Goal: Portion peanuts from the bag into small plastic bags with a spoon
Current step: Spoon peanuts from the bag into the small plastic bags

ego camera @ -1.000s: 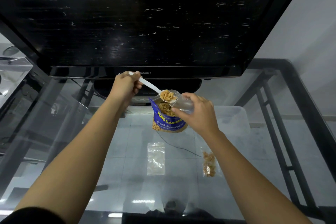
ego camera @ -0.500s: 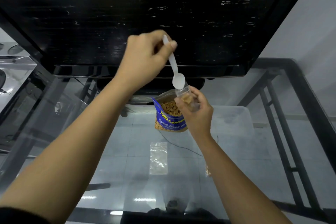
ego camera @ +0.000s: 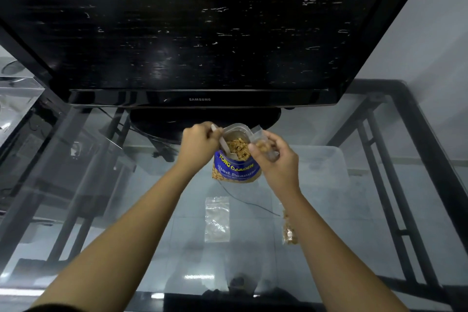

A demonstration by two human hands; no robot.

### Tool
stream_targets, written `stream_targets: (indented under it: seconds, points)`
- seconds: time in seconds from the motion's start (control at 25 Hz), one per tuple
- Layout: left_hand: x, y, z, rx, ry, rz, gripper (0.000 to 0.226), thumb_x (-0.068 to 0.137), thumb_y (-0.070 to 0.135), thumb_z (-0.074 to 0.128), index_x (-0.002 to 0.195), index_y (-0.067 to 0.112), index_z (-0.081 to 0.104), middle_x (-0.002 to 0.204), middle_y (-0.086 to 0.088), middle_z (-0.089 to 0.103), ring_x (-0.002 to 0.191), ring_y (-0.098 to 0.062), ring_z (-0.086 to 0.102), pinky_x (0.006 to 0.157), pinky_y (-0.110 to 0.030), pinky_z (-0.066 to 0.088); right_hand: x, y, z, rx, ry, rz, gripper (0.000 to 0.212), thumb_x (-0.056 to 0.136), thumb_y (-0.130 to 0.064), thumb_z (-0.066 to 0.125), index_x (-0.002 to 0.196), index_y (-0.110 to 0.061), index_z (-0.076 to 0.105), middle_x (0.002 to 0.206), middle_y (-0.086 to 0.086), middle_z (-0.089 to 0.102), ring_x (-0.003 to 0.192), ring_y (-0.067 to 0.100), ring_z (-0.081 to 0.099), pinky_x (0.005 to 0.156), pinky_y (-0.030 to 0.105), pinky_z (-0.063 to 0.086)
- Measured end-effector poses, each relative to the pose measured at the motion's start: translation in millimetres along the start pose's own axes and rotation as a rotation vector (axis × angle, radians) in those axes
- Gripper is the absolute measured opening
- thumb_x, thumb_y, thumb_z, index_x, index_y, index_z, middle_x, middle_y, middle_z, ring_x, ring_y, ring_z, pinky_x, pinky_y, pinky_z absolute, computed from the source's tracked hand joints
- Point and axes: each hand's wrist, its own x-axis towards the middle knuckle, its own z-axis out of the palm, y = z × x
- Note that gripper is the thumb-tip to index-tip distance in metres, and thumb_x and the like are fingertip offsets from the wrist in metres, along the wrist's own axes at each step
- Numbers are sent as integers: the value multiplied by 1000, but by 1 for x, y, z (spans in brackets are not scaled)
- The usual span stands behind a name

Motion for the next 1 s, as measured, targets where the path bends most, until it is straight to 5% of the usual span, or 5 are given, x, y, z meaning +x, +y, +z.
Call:
stream_targets:
  seconds: [0.16, 0.36, 0.52, 0.72, 1.0]
  points:
    - [10, 0, 2, -34, 44, -193, 27, 89, 22, 53, 81, -1, 65, 76, -21, 68, 73, -33, 64, 66, -38, 51, 1, 2, -3, 1, -7, 14, 45, 77, -34, 72, 117, -22, 58, 90, -19, 62, 88, -4, 60, 70, 12, 51]
    - [11, -8, -7, -220, -110, -179, 24, 93, 24, 52, 90, 2, 63, 81, -14, 67, 69, -17, 59, 64, -28, 48, 3, 4, -7, -6, -52, 25, 47, 77, -36, 71, 119, -20, 57, 97, -13, 64, 97, 7, 62, 74, 22, 54]
    - [17, -9, -10, -332, -169, -230, 23, 94, 24, 51, 90, 4, 61, 76, -7, 64, 57, -7, 53, 47, -7, 42, 6, 3, -8, -31, -68, 41, 49, 76, -41, 70, 119, -22, 56, 101, -11, 64, 100, 11, 61, 77, 32, 57]
    - [19, -5, -10, -470, -188, -328, 24, 96, 26, 48, 89, 6, 60, 64, -5, 57, 54, -7, 49, 53, -15, 42, 7, 3, -9, -35, -86, 62, 53, 72, -49, 68, 117, -24, 57, 103, -7, 66, 100, 13, 62, 78, 39, 58]
    - [25, -13, -20, -649, -23, -458, 21, 95, 19, 48, 79, 7, 57, 44, 5, 55, 38, -3, 49, 38, -15, 38, 12, -11, -19, -283, -66, -114, 48, 72, -38, 76, 113, -18, 61, 91, -13, 60, 85, 3, 57, 72, 14, 49]
